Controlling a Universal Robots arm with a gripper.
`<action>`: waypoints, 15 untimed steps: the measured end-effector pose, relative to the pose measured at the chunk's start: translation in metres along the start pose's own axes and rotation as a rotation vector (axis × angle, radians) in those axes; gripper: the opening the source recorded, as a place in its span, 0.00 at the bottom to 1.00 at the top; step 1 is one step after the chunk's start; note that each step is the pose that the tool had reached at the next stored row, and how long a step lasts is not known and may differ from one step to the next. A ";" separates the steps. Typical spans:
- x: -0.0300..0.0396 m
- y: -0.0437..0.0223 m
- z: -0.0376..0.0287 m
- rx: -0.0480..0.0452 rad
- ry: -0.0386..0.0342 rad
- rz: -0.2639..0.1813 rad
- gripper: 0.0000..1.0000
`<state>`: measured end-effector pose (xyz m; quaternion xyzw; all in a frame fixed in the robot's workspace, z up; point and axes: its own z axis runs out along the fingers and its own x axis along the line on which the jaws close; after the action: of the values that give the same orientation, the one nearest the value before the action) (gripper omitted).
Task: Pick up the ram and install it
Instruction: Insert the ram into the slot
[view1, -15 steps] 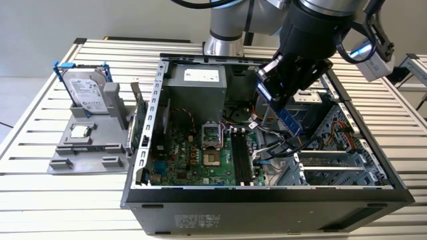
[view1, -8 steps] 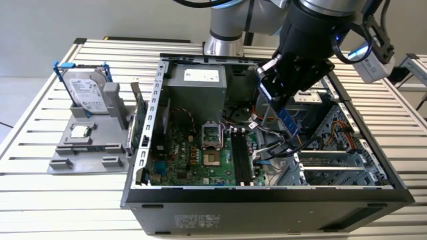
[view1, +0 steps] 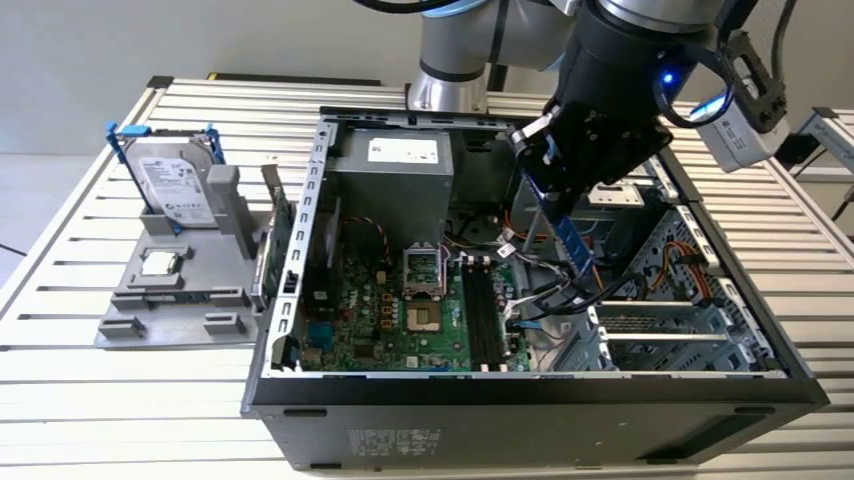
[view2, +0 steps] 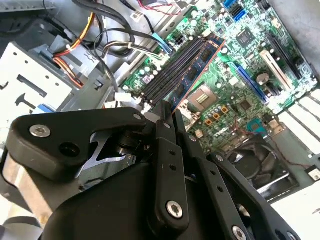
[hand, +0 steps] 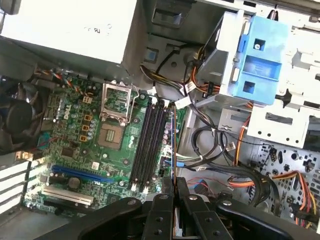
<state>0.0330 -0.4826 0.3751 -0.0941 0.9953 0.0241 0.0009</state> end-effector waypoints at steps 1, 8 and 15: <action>0.0000 0.0000 0.0000 0.0001 -0.0005 0.011 0.00; 0.0000 0.0000 0.0002 0.0006 -0.0042 0.088 0.00; 0.0000 0.0000 0.0004 0.0009 -0.0071 0.149 0.00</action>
<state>0.0330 -0.4826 0.3747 -0.0198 0.9995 0.0240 0.0026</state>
